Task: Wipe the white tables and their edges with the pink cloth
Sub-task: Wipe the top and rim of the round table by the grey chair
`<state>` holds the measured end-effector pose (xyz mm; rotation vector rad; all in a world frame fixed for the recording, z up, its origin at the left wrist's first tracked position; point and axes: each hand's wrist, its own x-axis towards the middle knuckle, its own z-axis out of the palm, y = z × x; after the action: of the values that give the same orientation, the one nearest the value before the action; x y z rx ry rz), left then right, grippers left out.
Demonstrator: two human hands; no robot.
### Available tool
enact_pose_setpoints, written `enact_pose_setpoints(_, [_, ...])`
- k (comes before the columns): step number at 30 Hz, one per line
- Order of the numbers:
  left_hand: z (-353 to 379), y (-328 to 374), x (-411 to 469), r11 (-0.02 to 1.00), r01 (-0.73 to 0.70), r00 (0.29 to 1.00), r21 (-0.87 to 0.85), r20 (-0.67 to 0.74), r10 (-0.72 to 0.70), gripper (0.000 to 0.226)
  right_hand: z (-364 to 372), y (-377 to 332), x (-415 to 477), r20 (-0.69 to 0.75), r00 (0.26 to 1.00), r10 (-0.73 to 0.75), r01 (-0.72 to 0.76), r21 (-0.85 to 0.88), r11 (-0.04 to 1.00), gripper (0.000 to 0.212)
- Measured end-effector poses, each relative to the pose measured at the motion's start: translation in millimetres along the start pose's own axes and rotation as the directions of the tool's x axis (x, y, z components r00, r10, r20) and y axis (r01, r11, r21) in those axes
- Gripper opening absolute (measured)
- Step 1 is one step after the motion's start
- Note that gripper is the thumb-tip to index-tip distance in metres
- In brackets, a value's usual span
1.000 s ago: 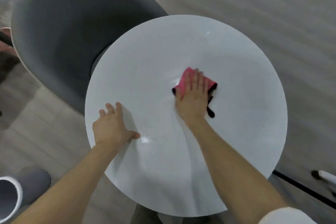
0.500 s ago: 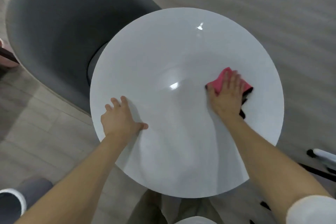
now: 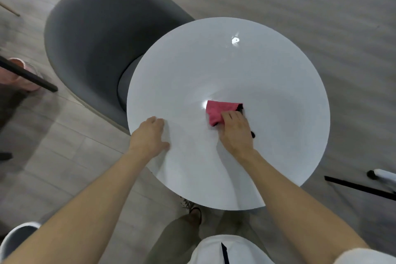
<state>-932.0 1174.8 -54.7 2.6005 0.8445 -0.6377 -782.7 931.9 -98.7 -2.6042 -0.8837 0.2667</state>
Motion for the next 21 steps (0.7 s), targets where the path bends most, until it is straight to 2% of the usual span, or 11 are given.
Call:
enact_pose_setpoints(3, [0.0, -3.5, -12.9, 1.000, -0.013, 1.000, -0.010, -0.009, 0.013, 0.080, -54.5, -22.2, 7.6, 0.228, 0.973, 0.043, -0.106, 0.274, 0.956, 0.027])
enact_pose_setpoints(4, [-0.5, -4.1, -15.5, 1.000, -0.018, 1.000, -0.011, -0.014, 0.017, 0.083, -66.3, -19.7, 9.2, 0.236, 0.969, 0.065, -0.141, 0.320, 0.937, 0.033])
enact_pose_setpoints(7, [-3.3, -1.5, -19.3, 1.000, -0.028, 1.000, 0.001, -0.005, 0.028, 0.086, -84.4, 1.7, 20.7, 0.117, 0.971, 0.209, -0.236, 0.312, 0.920, 0.050])
enact_pose_setpoints(9, [-4.2, 4.7, -21.3, 1.000, -0.027, 1.000, 0.016, 0.007, 0.027, 0.090, -77.6, 14.0, 22.2, 0.059, 0.947, 0.317, -0.321, 0.238, 0.916, 0.054])
enact_pose_setpoints(11, [-2.9, 13.0, -24.1, 0.999, -0.036, 0.999, 0.032, 0.015, 0.036, 0.093, -62.0, 18.9, 18.8, -0.013, 0.935, 0.353, -0.344, 0.192, 0.919, 0.055])
enact_pose_setpoints(14, [1.5, 21.9, -22.3, 0.994, -0.054, 0.998, 0.099, -0.007, 0.055, 0.104, -41.1, 27.7, 20.1, -0.110, 0.958, 0.266, -0.261, 0.053, 0.964, 0.061])
enact_pose_setpoints(17, [12.1, 27.4, -12.8, 0.984, -0.024, 0.999, 0.177, -0.032, 0.030, 0.134, -11.0, 35.1, 32.3, -0.128, 0.977, 0.168, -0.186, -0.144, 0.972, 0.067])
enact_pose_setpoints(19, [19.7, 29.0, -6.9, 0.982, 0.025, 1.000, 0.186, -0.012, -0.023, 0.151, 21.6, 5.1, 30.6, -0.128, 0.988, 0.091, -0.114, -0.180, 0.977, 0.071])
enact_pose_setpoints(21, [25.4, 27.7, -4.7, 0.984, 0.063, 0.998, 0.166, 0.000, -0.064, 0.158, 58.1, -42.6, 13.9, -0.061, 0.994, -0.089, 0.077, -0.171, 0.982, 0.071])
